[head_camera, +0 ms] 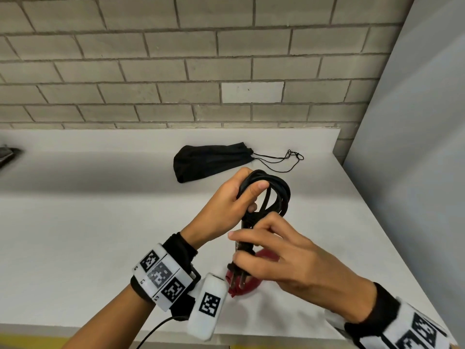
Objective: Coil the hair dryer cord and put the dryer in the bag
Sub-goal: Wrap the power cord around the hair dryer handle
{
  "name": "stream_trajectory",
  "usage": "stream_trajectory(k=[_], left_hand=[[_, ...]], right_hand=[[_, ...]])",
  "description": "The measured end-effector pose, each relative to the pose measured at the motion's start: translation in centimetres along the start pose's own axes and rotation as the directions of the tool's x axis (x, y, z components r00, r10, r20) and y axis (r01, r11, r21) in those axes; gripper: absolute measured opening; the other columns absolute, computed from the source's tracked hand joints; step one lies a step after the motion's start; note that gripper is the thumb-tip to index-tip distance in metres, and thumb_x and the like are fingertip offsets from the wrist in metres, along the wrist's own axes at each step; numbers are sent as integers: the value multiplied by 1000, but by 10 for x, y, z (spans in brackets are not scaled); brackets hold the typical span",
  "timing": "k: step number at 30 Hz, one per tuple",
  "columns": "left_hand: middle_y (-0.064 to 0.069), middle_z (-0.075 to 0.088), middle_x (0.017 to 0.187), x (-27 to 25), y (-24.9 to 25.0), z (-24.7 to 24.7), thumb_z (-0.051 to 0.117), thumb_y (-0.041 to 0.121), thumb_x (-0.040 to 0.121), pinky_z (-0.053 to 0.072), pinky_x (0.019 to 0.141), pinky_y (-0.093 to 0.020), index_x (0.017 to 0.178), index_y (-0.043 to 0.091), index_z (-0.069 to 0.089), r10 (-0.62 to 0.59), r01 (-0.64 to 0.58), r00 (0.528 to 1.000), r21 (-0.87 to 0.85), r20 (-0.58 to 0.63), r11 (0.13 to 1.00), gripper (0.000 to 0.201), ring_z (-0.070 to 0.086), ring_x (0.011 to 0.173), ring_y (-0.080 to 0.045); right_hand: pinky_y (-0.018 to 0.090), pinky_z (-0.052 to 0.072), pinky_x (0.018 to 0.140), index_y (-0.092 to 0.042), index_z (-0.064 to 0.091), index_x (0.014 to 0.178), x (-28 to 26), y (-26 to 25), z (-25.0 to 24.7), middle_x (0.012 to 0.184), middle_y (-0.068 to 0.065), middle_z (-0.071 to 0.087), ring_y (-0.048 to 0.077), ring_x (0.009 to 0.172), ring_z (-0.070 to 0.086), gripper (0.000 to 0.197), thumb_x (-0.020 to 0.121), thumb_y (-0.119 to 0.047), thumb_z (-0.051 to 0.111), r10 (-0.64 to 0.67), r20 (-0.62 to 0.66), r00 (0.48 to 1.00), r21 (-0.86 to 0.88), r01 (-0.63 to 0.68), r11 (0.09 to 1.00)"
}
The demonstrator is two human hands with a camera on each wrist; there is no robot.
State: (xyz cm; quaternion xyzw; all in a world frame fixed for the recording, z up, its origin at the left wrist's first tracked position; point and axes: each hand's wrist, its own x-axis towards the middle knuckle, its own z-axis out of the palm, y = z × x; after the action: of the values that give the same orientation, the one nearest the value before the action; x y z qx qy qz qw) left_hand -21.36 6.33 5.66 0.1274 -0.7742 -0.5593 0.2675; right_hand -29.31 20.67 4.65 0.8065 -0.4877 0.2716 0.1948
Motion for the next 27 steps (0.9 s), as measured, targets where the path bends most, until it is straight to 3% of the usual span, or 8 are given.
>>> stream_trajectory(k=[5,8,10,13,16,18,22,27], left_hand=[[16,49,61,-1,-4,-1,51,26,92,42,58,-21,113,14,45,50,-48,998,54,-49,997,25,42,56,-10],[14,48,63,-5,-4,-9,50,32,90,41,59,-24,116,17,51,66,-65,998,37,-19,997,30,41,58,-14],[11,46,62,-8,-4,-13,51,34,89,40,59,-25,105,12,56,57,-57,998,19,-8,998,27,42,57,-13],[7,42,63,-9,-5,-12,53,35,88,38,59,-27,98,5,55,44,-44,999,1,-8,999,32,43,56,-12],[6,42,61,-7,-3,-8,53,37,87,38,57,-24,91,2,54,35,-35,999,-9,9,999,36,42,56,-12],[6,41,61,-6,-3,-7,53,35,87,38,56,-22,88,3,54,29,-28,999,-23,45,999,32,41,55,-12],[13,45,62,-6,0,-5,53,32,88,39,57,-19,86,11,56,20,-14,993,-51,112,999,21,43,56,-11],[11,55,75,-6,3,-4,54,29,88,43,59,-19,91,14,60,14,-8,990,-45,138,999,16,47,60,-10]], right_hand=[[25,45,75,-14,51,105,-3,6,-10,104,8,67,25,82,48,17,92,-3,55,-91,-67,994,106,98,989],[24,45,75,-27,48,109,-12,15,-22,105,-5,65,19,81,56,17,94,-18,51,230,-297,927,539,-36,841],[26,47,70,-28,44,107,-20,23,-30,97,-7,69,21,70,58,12,97,-34,45,532,-400,746,709,-115,696],[23,47,65,-25,42,100,-27,42,-29,80,4,71,18,60,52,6,96,-30,41,859,-247,449,911,-194,364],[18,46,56,-18,42,97,-27,63,-15,70,5,71,11,54,52,4,99,-20,39,972,22,233,987,-162,17],[18,44,49,-13,43,98,-24,76,-8,66,6,68,10,49,49,4,98,-18,43,963,219,154,964,-184,-190],[20,32,44,-7,58,87,-11,88,2,66,5,52,11,53,36,15,94,-18,51,789,583,196,776,-423,-468],[24,45,63,-15,68,85,2,84,4,68,0,49,10,64,45,14,80,-25,60,584,711,393,666,-644,-377]])
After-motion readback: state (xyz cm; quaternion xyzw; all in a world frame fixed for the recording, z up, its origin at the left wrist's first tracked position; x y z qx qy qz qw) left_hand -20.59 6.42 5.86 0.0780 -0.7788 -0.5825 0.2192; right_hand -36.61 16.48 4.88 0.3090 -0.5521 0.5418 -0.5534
